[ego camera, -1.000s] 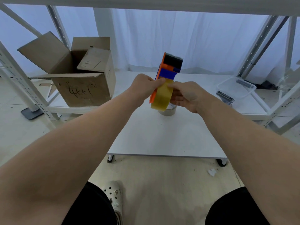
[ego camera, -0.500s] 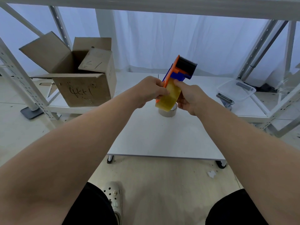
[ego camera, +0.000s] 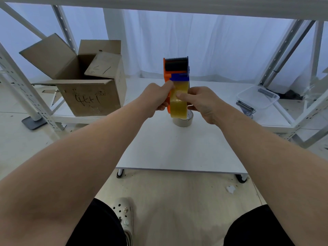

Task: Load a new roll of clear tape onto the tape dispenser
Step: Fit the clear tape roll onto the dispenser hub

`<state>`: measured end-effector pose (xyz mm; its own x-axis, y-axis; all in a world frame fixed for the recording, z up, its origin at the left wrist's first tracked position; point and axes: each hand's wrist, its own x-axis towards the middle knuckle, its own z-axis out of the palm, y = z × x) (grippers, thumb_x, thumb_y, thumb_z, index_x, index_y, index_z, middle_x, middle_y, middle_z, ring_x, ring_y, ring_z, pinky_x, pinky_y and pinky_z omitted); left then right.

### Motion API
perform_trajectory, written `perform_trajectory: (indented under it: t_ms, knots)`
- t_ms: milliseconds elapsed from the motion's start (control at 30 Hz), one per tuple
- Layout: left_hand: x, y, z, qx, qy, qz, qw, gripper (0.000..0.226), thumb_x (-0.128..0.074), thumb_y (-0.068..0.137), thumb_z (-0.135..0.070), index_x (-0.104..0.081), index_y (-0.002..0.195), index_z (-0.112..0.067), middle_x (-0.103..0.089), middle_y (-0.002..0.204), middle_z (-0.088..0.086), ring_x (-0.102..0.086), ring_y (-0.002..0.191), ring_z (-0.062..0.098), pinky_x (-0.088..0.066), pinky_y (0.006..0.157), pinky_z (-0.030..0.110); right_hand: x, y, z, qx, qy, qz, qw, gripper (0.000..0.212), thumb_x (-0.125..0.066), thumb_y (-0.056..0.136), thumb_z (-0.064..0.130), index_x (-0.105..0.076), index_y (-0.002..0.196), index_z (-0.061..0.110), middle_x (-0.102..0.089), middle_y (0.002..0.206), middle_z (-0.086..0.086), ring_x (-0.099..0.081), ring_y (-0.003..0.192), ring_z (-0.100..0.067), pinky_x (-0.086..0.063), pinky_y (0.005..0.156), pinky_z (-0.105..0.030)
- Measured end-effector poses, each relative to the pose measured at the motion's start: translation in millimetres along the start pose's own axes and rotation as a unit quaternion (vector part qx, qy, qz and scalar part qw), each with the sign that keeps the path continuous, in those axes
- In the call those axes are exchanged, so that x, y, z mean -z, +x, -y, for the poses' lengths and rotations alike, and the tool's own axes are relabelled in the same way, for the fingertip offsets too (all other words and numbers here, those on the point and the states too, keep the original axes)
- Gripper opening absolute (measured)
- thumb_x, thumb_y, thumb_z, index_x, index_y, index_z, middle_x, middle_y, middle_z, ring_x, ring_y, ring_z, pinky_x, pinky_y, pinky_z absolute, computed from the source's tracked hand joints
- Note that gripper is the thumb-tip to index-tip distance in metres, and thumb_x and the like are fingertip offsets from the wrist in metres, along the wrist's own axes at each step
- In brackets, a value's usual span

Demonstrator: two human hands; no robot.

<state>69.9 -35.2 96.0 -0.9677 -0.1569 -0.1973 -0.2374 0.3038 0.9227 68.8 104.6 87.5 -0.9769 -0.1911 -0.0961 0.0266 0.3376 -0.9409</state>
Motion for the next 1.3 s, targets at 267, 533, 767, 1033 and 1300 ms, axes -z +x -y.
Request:
perform_trajectory:
  t_ms: [267,533,767,1033,1300]
  knots:
    - [3.9,3.0,1.0,0.004,-0.038,0.055,0.998,0.031,-0.057,0.089,-0.039,-0.053,0.081,-0.010,-0.047,0.066,0.004,-0.042,0.056,0.013,-0.041,0.056,0.021,-5.2,2.9,1.3,-0.094,0.094,-0.055,0.990,0.038,-0.056,0.088,0.051,-0.055,0.102,0.015,-0.065,0.108,-0.008,-0.065,0.098,-0.027,-0.053,0.091,-0.041]
    - [4.9,-2.0,-1.1,-0.004,-0.031,0.142,0.989,0.020,-0.060,0.088,-0.011,-0.054,0.106,-0.003,-0.054,0.089,0.004,-0.050,0.074,0.012,-0.046,0.063,0.020,1.6,-0.2,-0.7,-0.109,0.108,-0.065,0.986,0.037,-0.058,0.091,0.037,-0.056,0.117,0.011,-0.068,0.098,-0.009,-0.068,0.089,-0.026,-0.056,0.079,-0.036]
    - [3.8,4.0,2.6,0.003,-0.003,0.058,0.998,0.021,-0.056,0.087,-0.028,-0.052,0.082,-0.008,-0.047,0.071,0.005,-0.043,0.062,0.014,-0.042,0.061,0.023,1.2,-3.2,2.2,-0.077,0.086,-0.029,0.993,0.040,-0.062,0.088,0.035,-0.055,0.114,0.005,-0.068,0.109,-0.013,-0.068,0.097,-0.027,-0.054,0.091,-0.041]
    - [1.8,7.6,6.7,0.019,0.000,0.012,1.000,0.034,-0.049,0.091,-0.042,-0.049,0.078,-0.011,-0.047,0.066,0.003,-0.042,0.057,0.012,-0.041,0.062,0.023,-1.4,-7.4,4.7,-0.062,0.080,0.009,0.995,0.027,-0.062,0.089,0.031,-0.054,0.100,0.009,-0.068,0.088,-0.004,-0.068,0.084,-0.019,-0.055,0.079,-0.032]
    - [4.3,7.7,5.8,-0.007,-0.023,0.085,0.996,0.026,-0.059,0.090,-0.029,-0.056,0.098,-0.004,-0.052,0.074,0.004,-0.048,0.064,0.012,-0.044,0.063,0.022,-5.0,-1.5,4.4,-0.132,0.113,-0.076,0.982,0.028,-0.051,0.095,0.037,-0.056,0.102,0.011,-0.066,0.083,-0.005,-0.065,0.075,-0.020,-0.052,0.063,-0.030]
